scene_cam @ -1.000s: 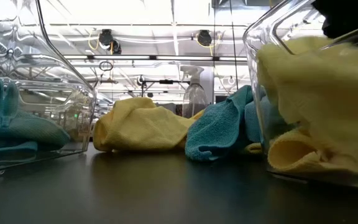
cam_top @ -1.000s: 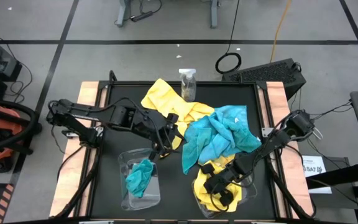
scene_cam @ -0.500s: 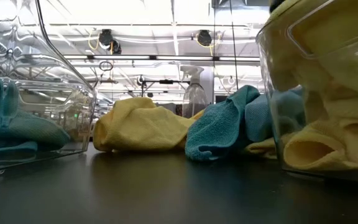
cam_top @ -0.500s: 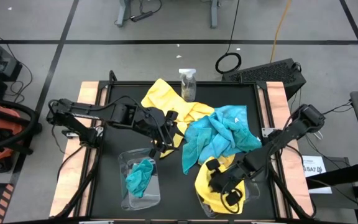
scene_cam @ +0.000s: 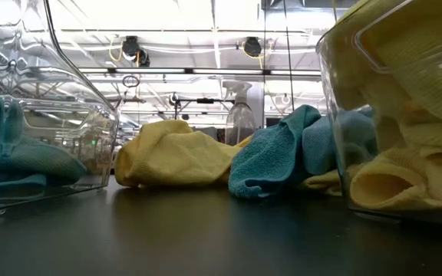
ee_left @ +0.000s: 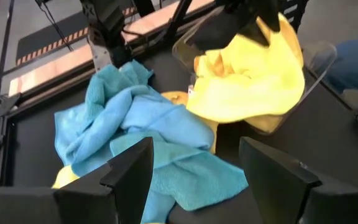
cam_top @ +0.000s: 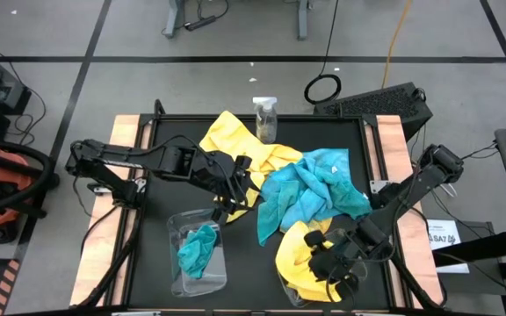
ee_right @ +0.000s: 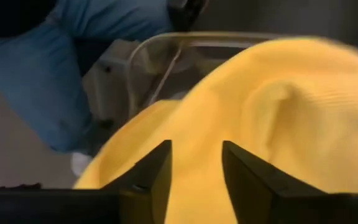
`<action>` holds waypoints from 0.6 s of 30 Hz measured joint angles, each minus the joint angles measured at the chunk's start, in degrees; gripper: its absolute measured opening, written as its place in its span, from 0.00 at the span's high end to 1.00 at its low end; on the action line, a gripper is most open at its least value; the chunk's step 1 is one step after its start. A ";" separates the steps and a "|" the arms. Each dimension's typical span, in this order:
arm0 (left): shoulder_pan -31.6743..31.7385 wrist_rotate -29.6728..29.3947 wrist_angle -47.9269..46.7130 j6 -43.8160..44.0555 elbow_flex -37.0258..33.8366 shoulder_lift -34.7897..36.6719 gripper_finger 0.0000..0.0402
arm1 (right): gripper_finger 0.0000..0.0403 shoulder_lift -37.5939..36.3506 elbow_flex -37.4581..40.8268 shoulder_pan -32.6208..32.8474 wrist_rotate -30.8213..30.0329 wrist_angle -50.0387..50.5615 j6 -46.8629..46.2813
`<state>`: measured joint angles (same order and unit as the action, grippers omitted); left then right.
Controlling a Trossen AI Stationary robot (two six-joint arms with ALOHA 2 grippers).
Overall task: Sort microfiber towel by color & place in baskets
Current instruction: Put the yellow microfiber towel into the right transparent bin
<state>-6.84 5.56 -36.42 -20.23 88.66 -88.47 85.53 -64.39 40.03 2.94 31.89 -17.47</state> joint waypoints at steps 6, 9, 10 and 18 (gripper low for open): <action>0.99 0.02 0.34 0.01 -1.27 -1.53 0.39 | 0.88 2.55 1.85 2.11 2.10 -0.60 -3.29; 1.26 0.39 1.72 -0.03 -1.29 -2.64 0.39 | 0.97 3.93 3.65 2.20 2.62 -0.47 -3.93; 1.26 0.41 2.01 -0.04 -1.29 -3.00 0.39 | 0.98 4.38 4.61 2.19 3.07 -0.48 -4.34; 1.34 1.70 3.86 -0.82 -1.29 -7.86 0.39 | 0.97 5.86 10.59 1.08 2.75 0.03 -8.29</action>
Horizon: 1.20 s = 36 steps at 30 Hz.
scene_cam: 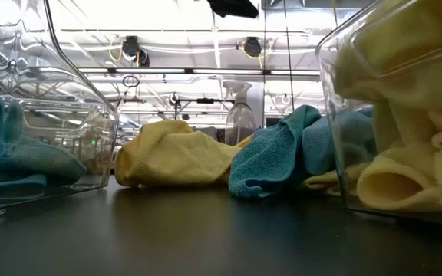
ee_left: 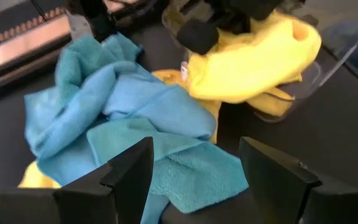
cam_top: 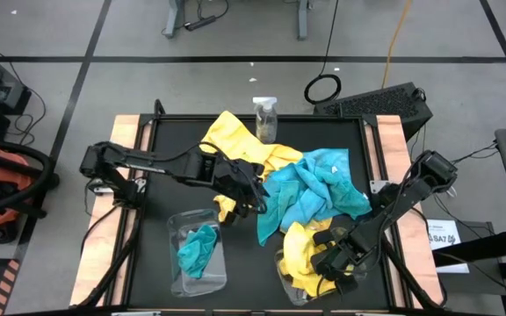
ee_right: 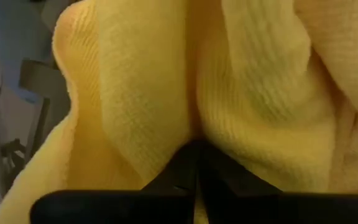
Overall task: Sort microfiber towel by color & place in baskets
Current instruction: Put the yellow microfiber towel into the right transparent bin, then put the blue microfiber towel into the left transparent bin
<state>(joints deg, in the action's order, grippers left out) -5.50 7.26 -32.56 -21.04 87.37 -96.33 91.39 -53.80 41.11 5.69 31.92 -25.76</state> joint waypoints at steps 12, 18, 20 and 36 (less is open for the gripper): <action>2.32 -0.09 5.60 -1.88 0.00 -10.60 0.39 | 0.90 -2.65 -3.83 0.27 -1.46 3.22 -1.96; 4.32 -1.17 10.35 -3.76 0.00 -15.80 0.39 | 0.74 -4.61 -10.59 2.13 -7.47 8.85 -1.84; 4.76 -1.57 11.70 -4.21 0.00 -17.00 0.39 | 0.68 -5.04 -12.84 2.75 -9.99 10.71 -1.79; 5.56 -3.94 20.89 -6.49 0.04 -19.98 0.59 | 0.52 -5.90 -18.18 5.00 -18.25 15.80 -0.45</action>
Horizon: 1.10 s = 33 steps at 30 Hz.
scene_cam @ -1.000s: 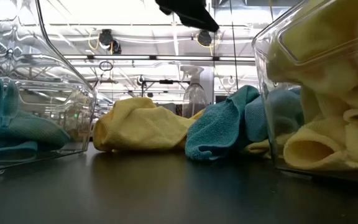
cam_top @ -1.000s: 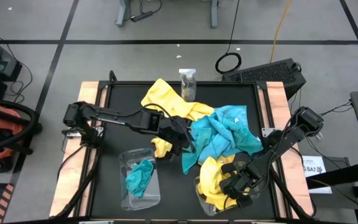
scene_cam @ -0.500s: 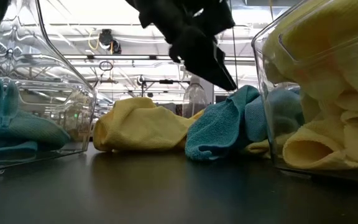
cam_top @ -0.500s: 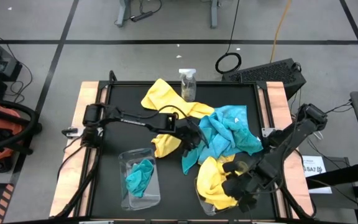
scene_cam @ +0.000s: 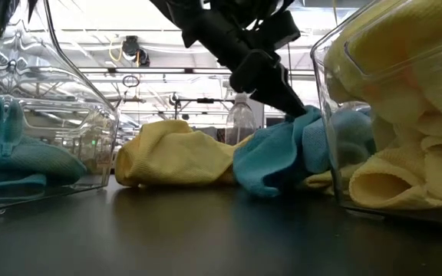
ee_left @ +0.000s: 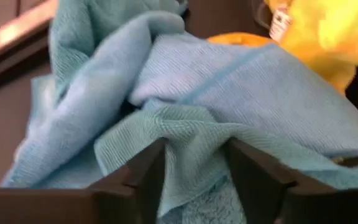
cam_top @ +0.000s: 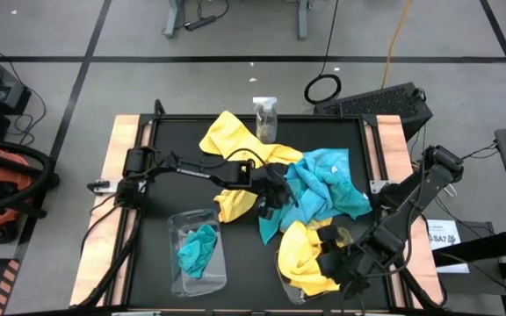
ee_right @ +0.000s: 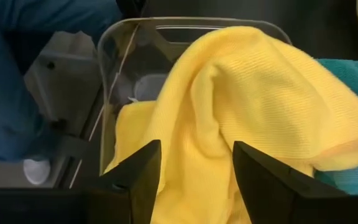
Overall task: Sort microfiber towel by color & place in baskets
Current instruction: Put the blue microfiber towel into the left transparent bin
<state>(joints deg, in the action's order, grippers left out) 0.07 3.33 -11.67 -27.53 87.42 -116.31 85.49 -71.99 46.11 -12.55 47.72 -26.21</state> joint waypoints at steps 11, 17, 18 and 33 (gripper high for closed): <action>0.32 -3.24 -4.89 -1.92 0.93 0.09 0.98 | 0.59 0.02 0.00 0.02 -1.10 0.05 -1.15; -0.93 -6.02 -14.23 -2.91 6.67 1.47 0.99 | 0.62 0.02 0.00 0.02 -1.14 0.09 -1.67; -1.40 -7.31 -15.84 -3.33 7.61 2.18 0.99 | 0.63 0.02 0.00 0.02 -1.23 0.10 -1.67; -6.94 -20.53 -28.94 -4.80 16.31 21.43 1.00 | 0.66 0.04 0.02 0.02 -4.69 0.69 0.08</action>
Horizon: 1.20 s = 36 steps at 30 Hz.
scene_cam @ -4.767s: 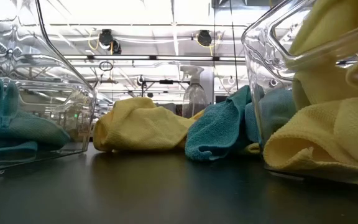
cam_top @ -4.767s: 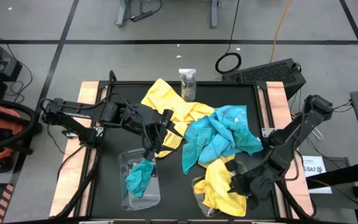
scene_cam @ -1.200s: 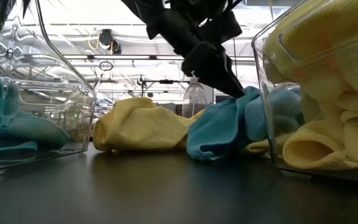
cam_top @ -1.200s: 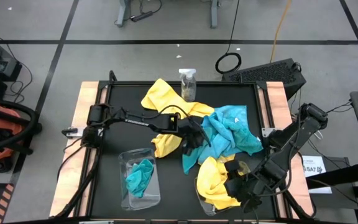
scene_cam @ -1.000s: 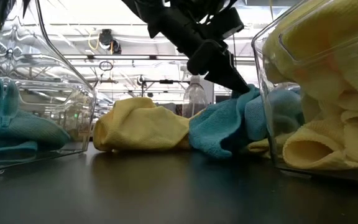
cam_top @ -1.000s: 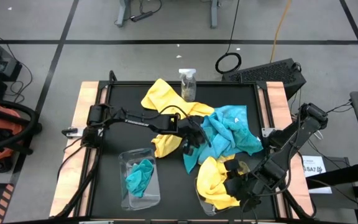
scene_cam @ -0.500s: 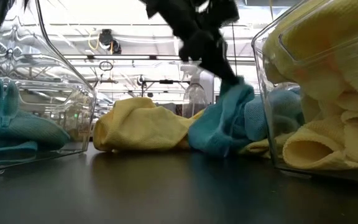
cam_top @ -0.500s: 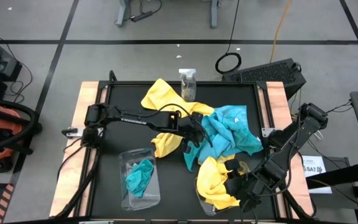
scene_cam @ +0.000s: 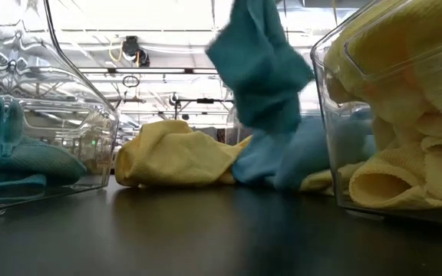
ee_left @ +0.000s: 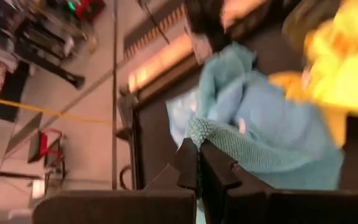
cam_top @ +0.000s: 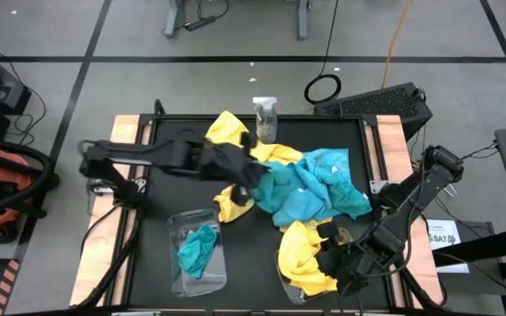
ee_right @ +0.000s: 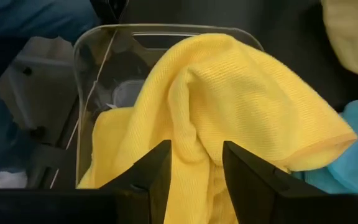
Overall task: Sort microfiber towel by color & place in baskets
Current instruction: Put the blue microfiber towel into the left transparent bin
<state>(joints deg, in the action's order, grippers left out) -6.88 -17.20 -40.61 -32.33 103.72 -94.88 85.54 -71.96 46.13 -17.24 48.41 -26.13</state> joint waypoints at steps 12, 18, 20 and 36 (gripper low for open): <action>-6.39 0.73 -4.21 3.95 0.00 15.66 1.00 | 0.66 0.02 0.00 0.00 -0.92 0.26 0.23; -10.56 6.22 -9.85 6.16 0.00 20.34 1.00 | 0.66 0.02 0.00 0.00 -0.93 0.13 -0.26; -11.83 6.28 -11.46 7.86 0.00 21.54 1.00 | 0.66 0.02 0.00 0.00 -0.93 -0.19 -0.31; -20.98 7.85 -22.19 19.88 -0.02 24.12 1.00 | 0.66 0.02 0.00 -0.04 -0.93 -0.12 -0.37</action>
<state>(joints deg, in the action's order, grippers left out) -27.86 -9.35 -62.80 -12.45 103.70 -70.76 85.56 -71.96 46.09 -18.17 48.29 -26.50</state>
